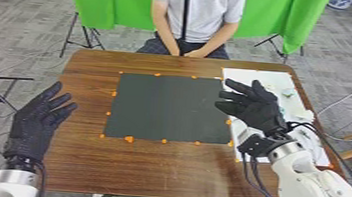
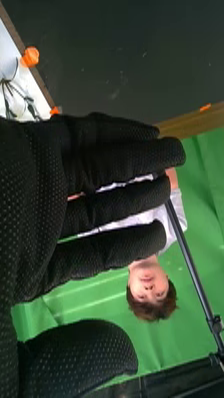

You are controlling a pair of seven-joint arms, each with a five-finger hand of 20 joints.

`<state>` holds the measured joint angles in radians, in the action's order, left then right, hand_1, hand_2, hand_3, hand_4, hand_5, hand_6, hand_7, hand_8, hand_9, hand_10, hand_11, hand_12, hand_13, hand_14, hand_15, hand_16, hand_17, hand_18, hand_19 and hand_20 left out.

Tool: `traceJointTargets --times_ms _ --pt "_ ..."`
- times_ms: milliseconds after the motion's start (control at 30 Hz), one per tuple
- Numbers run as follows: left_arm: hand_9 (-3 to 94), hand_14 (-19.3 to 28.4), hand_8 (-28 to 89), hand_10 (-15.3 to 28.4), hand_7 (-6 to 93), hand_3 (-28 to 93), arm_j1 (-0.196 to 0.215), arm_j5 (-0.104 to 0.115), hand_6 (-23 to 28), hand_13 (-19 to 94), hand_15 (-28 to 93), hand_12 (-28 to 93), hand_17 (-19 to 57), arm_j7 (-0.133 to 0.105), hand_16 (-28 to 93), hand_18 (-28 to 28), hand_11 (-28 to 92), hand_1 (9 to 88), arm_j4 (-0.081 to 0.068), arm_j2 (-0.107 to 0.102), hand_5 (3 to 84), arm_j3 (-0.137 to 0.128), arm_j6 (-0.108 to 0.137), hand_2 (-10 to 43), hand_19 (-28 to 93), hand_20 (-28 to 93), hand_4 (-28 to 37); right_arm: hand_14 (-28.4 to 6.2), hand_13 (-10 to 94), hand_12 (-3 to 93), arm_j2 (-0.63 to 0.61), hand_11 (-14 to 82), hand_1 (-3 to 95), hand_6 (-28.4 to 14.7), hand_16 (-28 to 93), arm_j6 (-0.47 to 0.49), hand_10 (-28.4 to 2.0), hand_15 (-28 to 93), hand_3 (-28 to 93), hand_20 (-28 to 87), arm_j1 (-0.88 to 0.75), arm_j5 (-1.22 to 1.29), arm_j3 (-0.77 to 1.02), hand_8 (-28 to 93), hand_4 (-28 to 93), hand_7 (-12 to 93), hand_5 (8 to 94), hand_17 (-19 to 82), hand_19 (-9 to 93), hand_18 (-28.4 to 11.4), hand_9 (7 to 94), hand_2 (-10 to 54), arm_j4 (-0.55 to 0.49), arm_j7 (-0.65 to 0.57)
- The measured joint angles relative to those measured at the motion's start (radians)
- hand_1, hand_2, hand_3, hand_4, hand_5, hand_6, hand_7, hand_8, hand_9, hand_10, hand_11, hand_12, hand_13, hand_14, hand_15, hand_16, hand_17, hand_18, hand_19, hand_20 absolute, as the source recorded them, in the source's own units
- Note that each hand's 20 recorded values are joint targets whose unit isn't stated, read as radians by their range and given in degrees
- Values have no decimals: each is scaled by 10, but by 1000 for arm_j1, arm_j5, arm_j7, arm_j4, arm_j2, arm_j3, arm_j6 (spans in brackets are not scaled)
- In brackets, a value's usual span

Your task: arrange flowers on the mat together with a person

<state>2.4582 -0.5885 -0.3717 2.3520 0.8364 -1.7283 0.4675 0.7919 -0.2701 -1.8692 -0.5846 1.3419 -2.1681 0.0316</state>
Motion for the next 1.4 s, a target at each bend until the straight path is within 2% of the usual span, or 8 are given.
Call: traceJointTargets --times_ms 433,533,633,767,967,1400 --pt "305 211 -86 159 104 765 0 6 64 188 425 104 -87 -9 -54 174 197 214 0 -15 333 6 1 84 384 143 -236 -195 426 141 -2 146 159 -13 90 0 -183 403 709 124 14 -1 -6 -124 -254 152 495 112 548 -186 499 156 1 -4" --pt "305 211 -86 159 104 765 1 15 64 187 425 104 -87 -20 -54 173 198 213 0 -22 333 9 4 84 383 143 -236 -190 434 144 -4 154 167 -14 94 -3 -183 423 714 127 16 -4 -7 -124 -252 153 495 112 552 -186 506 149 1 -4" --pt "305 212 -87 159 103 764 5 28 64 187 427 104 -87 -36 -54 173 197 214 0 -37 334 10 8 84 383 143 -237 -189 438 145 -9 158 172 -15 92 -16 -180 434 718 129 17 -22 -9 -125 -252 153 495 113 556 -187 508 142 -2 -2" --pt "305 212 -86 159 104 764 8 34 64 187 428 105 -88 -46 -55 174 198 213 0 -50 333 11 12 84 383 143 -236 -188 439 144 -19 159 172 -16 87 -44 -180 436 720 130 15 -69 -9 -125 -254 154 495 114 557 -188 508 140 -9 2" --pt "305 212 -86 159 103 763 8 33 64 186 429 105 -88 -44 -56 173 198 213 0 -49 334 11 12 84 382 143 -235 -189 437 143 -22 159 171 -15 84 -45 -180 436 720 129 12 -60 -1 -125 -256 155 494 114 557 -188 507 139 -10 6" --pt "305 213 -86 159 104 764 8 23 64 186 431 104 -88 -32 -57 174 198 213 0 -30 334 4 10 84 382 143 -236 -189 435 143 -21 156 171 -15 82 -40 -182 434 713 128 25 -42 -7 -126 -256 154 494 114 558 -189 506 142 -8 3"
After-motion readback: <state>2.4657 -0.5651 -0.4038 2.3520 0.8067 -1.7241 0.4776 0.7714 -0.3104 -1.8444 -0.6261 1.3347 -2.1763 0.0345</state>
